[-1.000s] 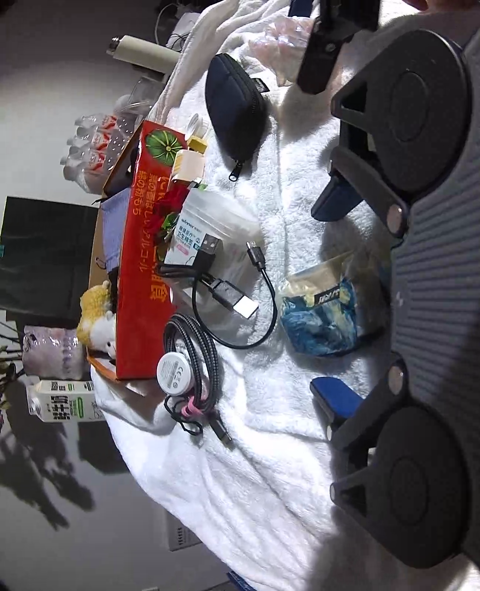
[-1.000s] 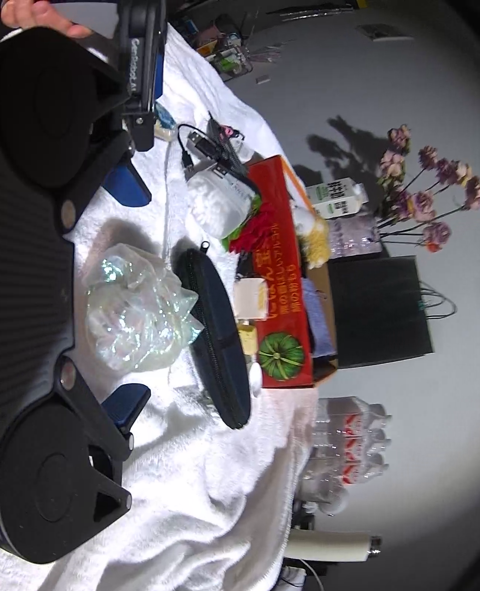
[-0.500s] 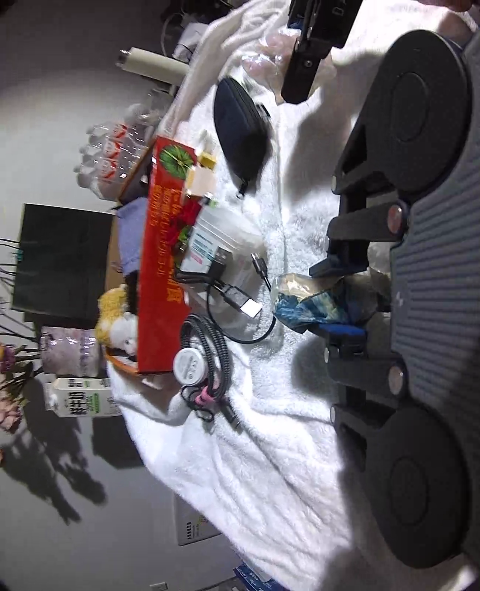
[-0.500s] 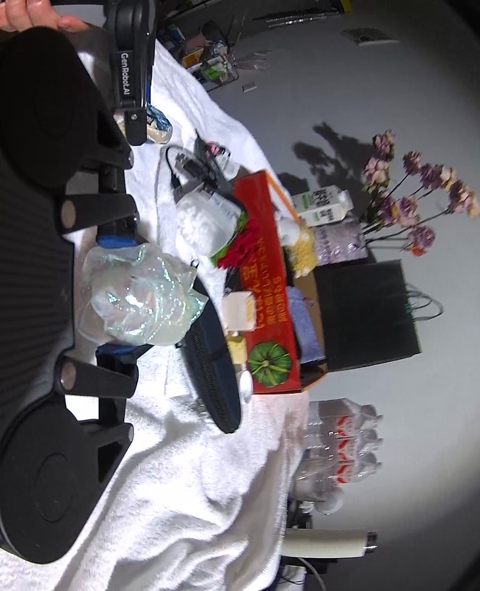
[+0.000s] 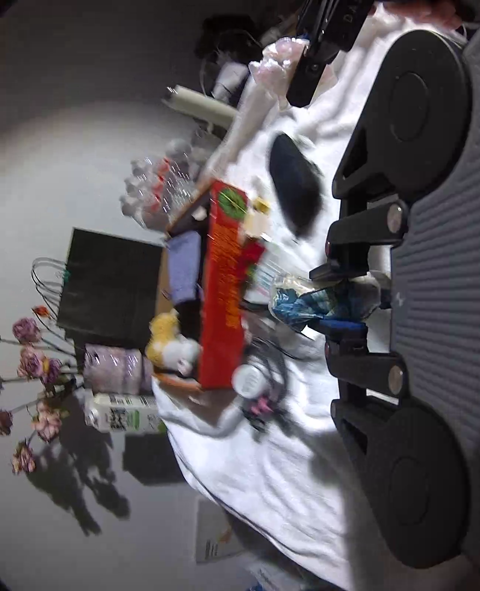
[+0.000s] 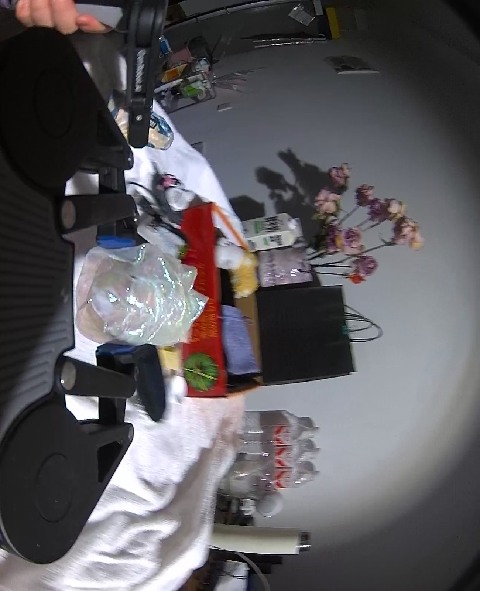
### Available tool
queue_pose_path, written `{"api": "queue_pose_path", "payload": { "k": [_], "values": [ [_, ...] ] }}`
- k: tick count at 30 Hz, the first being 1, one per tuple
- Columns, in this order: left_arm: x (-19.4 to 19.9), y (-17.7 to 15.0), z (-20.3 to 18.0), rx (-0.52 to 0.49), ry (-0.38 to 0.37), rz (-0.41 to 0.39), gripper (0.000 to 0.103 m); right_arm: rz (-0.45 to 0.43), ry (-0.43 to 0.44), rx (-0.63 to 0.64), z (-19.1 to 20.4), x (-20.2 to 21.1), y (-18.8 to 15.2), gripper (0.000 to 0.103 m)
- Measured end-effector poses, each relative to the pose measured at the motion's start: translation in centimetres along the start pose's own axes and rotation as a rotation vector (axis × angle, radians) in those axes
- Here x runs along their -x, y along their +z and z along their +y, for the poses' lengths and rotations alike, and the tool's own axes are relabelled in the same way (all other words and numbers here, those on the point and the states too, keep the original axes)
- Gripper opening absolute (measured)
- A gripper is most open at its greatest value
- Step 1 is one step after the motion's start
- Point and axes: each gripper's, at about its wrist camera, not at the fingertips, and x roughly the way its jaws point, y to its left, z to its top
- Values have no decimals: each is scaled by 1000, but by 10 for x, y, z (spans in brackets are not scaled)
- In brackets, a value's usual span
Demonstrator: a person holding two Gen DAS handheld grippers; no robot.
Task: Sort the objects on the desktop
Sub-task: 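Grasp the clear iridescent bag with the right tool while the left tool grasps the blue packet, then carry bag and blue packet into the orange box and open both tools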
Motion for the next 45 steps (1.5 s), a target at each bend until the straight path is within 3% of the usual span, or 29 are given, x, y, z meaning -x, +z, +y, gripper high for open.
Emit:
{"api": "queue_pose_path", "payload": {
  "k": [2,5,8,11,14,18,21,22,23,24,25,28,31,34,39,45],
  "values": [
    [-3,26,1,-25,-25,-1,21,-24,-3,27,-6,-1,20,44],
    [-19,72,1,-88,4,-15,24,-57,-4,80,-14,-12,57,44],
    [-53,115,0,-149,61,-40,24,-106,-15,129,-24,-38,94,45],
    [-103,151,3,-169,92,-10,24,-76,-10,95,-42,-86,133,45],
    [-163,176,-1,-196,145,44,24,2,0,68,-57,-152,164,45],
    [-242,199,4,-151,173,161,24,170,29,-31,-81,-250,184,45],
    [-289,209,8,-155,199,203,27,291,-29,-29,-87,-315,181,45],
    [-301,212,11,-154,215,212,34,331,-49,-19,-87,-334,177,45],
    [-311,215,15,-140,229,225,51,369,-64,-18,-88,-351,175,47],
    [-318,218,19,-128,233,237,59,392,-82,-23,-90,-365,173,51],
    [-322,221,22,-124,225,246,69,403,-107,-27,-92,-375,170,57],
    [-321,229,25,-135,195,234,79,466,-157,-27,-95,-393,166,67],
    [-312,239,24,-152,184,207,95,463,-172,-10,-96,-394,168,80],
    [-307,248,27,-130,207,213,97,445,-189,-6,-97,-389,177,82],
    [-296,252,38,-45,233,299,99,449,-182,-12,-93,-374,192,86],
    [-264,247,34,-57,240,329,101,460,-176,37,-75,-345,199,87]
  ]
}}
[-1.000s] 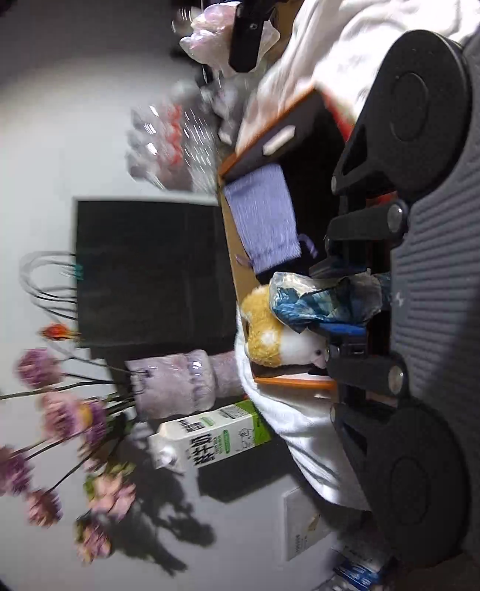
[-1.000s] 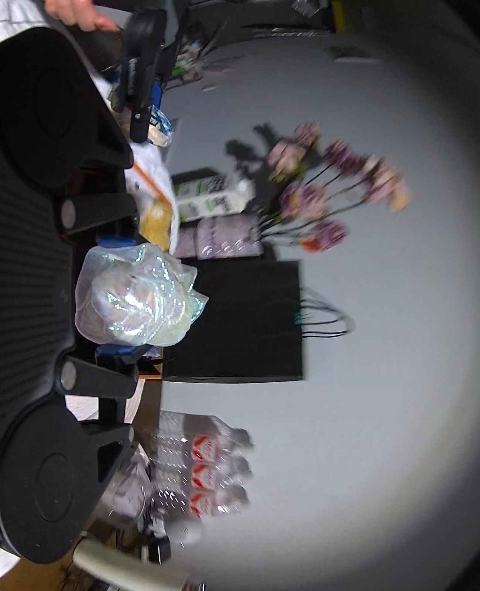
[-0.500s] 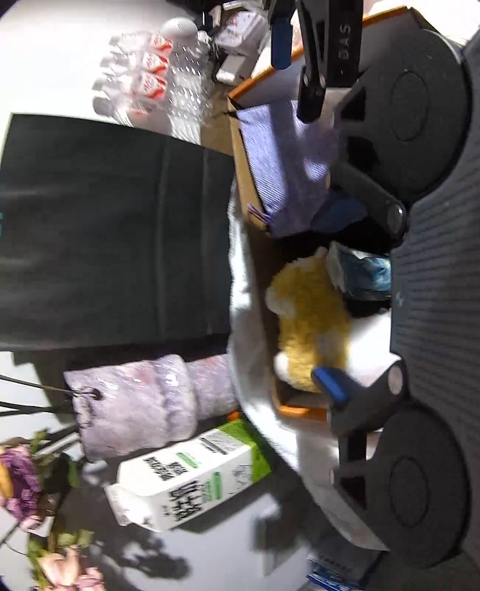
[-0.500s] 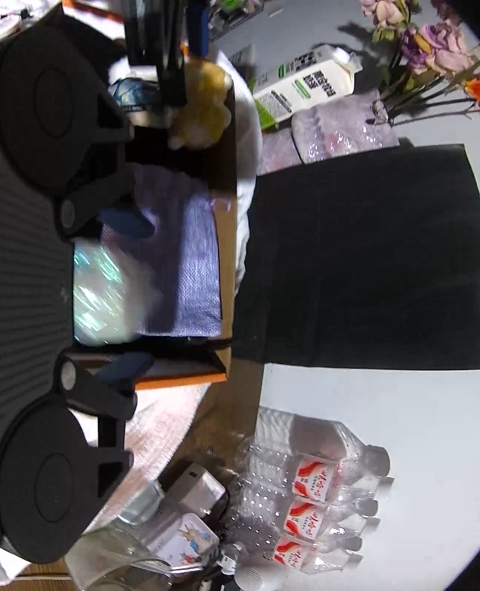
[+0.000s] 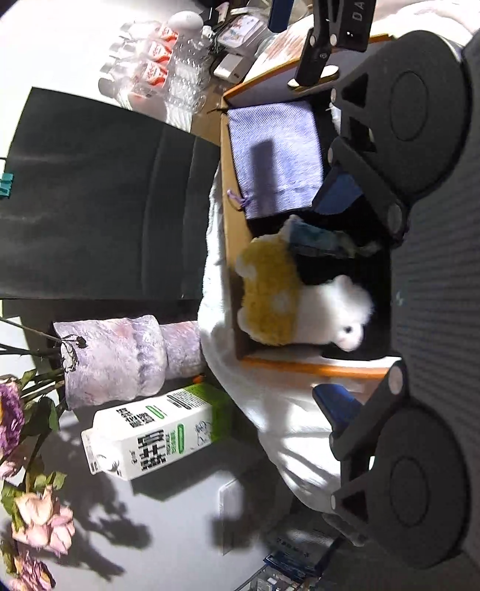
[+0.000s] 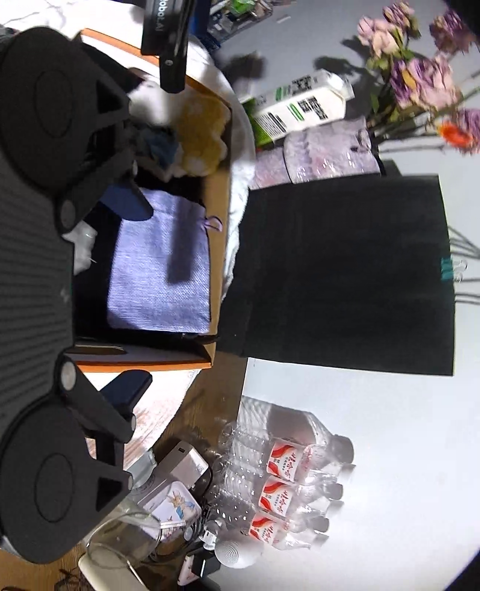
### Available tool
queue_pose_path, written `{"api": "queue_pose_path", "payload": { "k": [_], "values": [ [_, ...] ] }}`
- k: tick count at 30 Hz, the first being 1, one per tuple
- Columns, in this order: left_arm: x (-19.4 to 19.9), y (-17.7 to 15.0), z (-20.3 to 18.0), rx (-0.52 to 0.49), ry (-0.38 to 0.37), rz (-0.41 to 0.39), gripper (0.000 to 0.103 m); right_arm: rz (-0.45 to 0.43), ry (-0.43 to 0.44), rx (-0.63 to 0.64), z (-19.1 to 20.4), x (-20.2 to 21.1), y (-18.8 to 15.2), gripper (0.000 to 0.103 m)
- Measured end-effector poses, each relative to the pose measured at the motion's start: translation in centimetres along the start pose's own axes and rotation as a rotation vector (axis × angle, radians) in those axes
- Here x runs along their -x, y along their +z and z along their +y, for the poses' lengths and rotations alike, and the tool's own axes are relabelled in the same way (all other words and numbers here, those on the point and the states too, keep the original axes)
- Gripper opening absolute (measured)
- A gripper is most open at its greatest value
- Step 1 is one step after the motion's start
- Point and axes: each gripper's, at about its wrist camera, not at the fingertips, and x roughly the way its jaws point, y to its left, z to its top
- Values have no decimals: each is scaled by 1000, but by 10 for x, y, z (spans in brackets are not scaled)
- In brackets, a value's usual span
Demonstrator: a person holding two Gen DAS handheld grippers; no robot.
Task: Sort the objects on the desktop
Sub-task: 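Carry bag and blue packet into the orange box and open both tools, then pull both tools back out of the box toward the towel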
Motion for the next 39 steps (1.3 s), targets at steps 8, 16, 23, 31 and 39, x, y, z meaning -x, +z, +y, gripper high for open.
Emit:
{"api": "queue_pose_path", "payload": {
  "k": [8,16,23,31,39],
  "values": [
    [57,-64,6,-20,5,-99,103,-73,59,0,6,55,-41,90],
    [106,-188,15,-35,-13,-256,103,-218,99,-5,17,113,-157,91],
    [136,-277,13,66,-39,-370,103,-293,131,25,40,147,-259,100],
    [141,-326,-2,110,1,-341,103,-346,140,9,49,171,-324,102],
    [137,-336,-10,103,66,-353,103,-343,156,27,43,169,-335,102]
  ]
}}
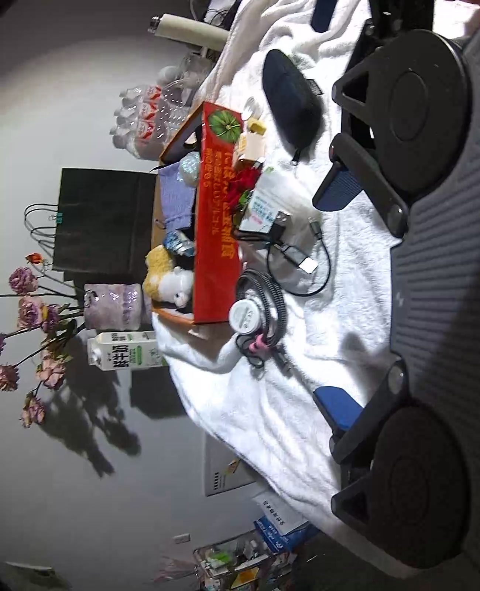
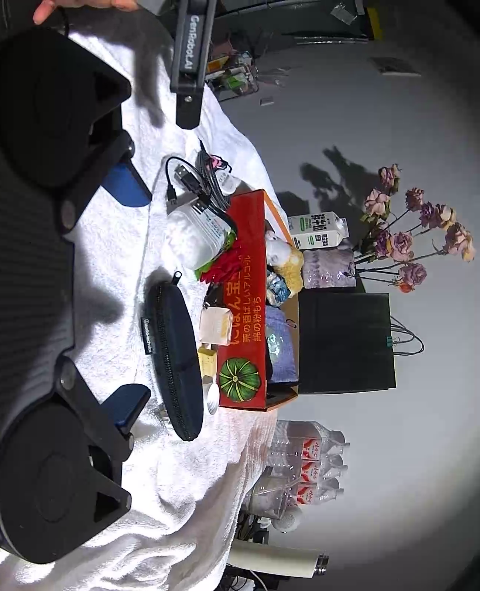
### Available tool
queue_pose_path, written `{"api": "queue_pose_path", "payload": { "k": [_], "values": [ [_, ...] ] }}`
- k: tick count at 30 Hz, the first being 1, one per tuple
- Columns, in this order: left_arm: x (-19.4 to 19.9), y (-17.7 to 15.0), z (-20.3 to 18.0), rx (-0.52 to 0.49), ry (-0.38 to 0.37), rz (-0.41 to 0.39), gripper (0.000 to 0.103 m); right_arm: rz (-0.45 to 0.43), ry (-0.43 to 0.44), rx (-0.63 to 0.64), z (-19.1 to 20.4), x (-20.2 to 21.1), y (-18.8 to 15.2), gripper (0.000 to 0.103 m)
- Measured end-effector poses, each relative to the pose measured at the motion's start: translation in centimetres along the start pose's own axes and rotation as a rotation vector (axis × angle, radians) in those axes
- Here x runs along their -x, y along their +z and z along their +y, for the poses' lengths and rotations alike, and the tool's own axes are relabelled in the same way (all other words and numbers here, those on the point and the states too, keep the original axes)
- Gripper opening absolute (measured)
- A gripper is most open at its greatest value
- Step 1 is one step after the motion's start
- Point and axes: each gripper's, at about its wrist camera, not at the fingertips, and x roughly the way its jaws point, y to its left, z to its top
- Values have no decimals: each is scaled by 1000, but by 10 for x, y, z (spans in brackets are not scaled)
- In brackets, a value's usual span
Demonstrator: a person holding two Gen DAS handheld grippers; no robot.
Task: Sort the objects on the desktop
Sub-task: 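Pull both tools back out of the box toward the towel, then grasp the black zippered case with the right tool while the left tool grasps a black USB cable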
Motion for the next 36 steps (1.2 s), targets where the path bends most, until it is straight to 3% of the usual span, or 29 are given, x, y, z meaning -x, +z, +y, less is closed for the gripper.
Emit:
{"api": "queue_pose_path", "payload": {
  "k": [4,9,14,23,28,32,36],
  "values": [
    [-3,1,0,33,-41,-10,103,11,24,-16,-7,-2,-3,102],
    [-2,-4,5,146,-79,-70,103,27,9,-16,-10,-5,-5,102],
    [-19,-5,10,169,-101,23,103,47,-3,-23,-11,-13,-6,102],
    [-46,-10,1,41,-51,60,103,80,-30,-2,-1,-28,-4,102],
    [-54,-11,-5,-2,-73,28,103,95,-55,10,3,-37,-1,102],
    [-62,-7,-14,-106,-20,3,103,102,-75,15,4,-42,0,102],
    [-66,0,-24,-163,-58,-48,103,113,-91,19,2,-49,1,102]
  ]
}}
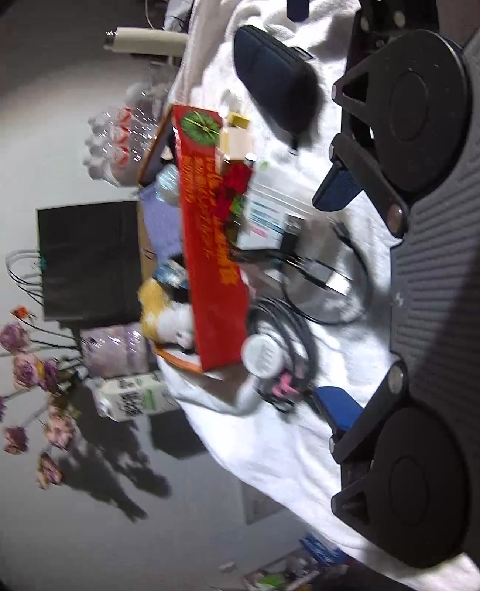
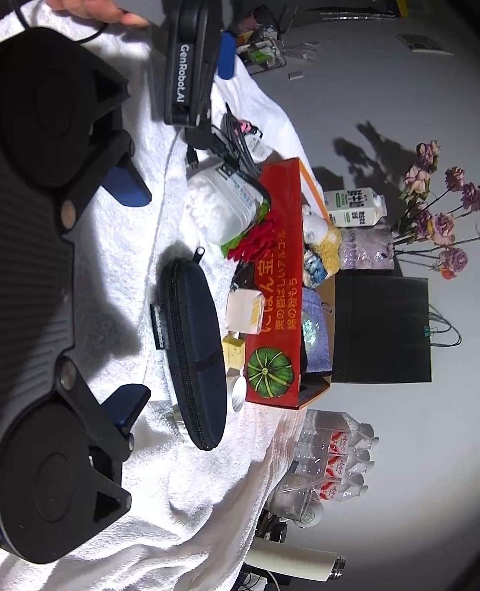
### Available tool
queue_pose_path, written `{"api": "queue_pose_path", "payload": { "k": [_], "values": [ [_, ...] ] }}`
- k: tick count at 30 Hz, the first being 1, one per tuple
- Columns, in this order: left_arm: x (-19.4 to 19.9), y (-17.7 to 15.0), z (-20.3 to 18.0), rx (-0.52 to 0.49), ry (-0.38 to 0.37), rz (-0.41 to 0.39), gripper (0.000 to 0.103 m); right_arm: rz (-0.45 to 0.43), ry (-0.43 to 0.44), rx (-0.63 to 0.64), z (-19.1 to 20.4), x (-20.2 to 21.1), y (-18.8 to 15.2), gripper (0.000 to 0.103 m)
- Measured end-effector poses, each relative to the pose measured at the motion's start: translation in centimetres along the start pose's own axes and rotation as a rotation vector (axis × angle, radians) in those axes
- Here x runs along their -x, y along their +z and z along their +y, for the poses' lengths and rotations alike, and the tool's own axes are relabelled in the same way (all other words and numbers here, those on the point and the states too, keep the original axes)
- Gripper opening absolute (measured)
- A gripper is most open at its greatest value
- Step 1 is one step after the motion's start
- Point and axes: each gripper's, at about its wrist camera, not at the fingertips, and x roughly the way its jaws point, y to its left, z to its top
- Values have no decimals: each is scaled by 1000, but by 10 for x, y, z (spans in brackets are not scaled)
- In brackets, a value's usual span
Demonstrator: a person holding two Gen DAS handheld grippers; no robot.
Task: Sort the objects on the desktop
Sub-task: 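Grasp the black zippered case with the right tool while the left tool grasps a black USB cable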
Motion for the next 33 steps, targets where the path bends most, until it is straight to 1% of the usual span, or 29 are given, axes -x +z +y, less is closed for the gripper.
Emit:
{"api": "queue_pose_path", "payload": {
  "k": [1,5,7,9,10,12,14,16,18,19,20,21,22,23,25,27,28,29,30,31,33],
  "values": [
    [-3,2,-1,5,-12,-3,103,-2,-3,-3,-1,-2,1,102],
    [-20,8,0,40,-80,39,103,-10,-10,-14,-5,-10,7,102],
    [-21,13,1,49,-123,19,103,-15,-14,-34,-10,-11,10,102],
    [-23,19,0,29,-169,-13,103,-37,11,-77,-17,-11,13,102],
    [-26,21,-2,11,-175,-15,103,-49,30,-113,-21,-11,15,102],
    [-33,29,-6,-15,-155,6,103,-68,72,-195,-32,-14,20,103],
    [-32,32,1,1,-179,8,103,-73,81,-245,-38,-20,24,102],
    [-25,30,14,39,-205,10,103,-62,66,-255,-41,-25,27,100],
    [-16,23,27,73,-208,-2,103,-63,51,-247,-40,-26,26,99],
    [-14,18,33,79,-203,-6,101,-64,48,-246,-41,-27,24,98],
    [-13,15,36,76,-195,4,96,-62,43,-247,-41,-28,23,95],
    [-14,12,41,73,-187,32,93,-53,44,-253,-42,-31,22,93],
    [-17,9,45,79,-176,64,86,-39,47,-266,-43,-34,21,91],
    [-20,6,51,101,-165,87,76,-30,49,-279,-44,-37,20,91],
    [-24,2,67,179,-156,116,66,-33,46,-289,-46,-38,20,89],
    [-27,-1,80,257,-164,128,61,-37,46,-295,-47,-37,20,89],
    [-29,-1,83,279,-169,130,56,-35,46,-294,-47,-37,20,89],
    [-31,0,85,292,-175,134,50,-34,44,-292,-46,-38,20,89],
    [-34,3,83,295,-186,144,47,-32,41,-289,-46,-39,20,89],
    [-37,5,81,292,-203,153,39,-30,37,-287,-45,-39,21,89],
    [-42,6,74,295,-232,167,30,-28,32,-285,-43,-40,23,89]
  ]
}}
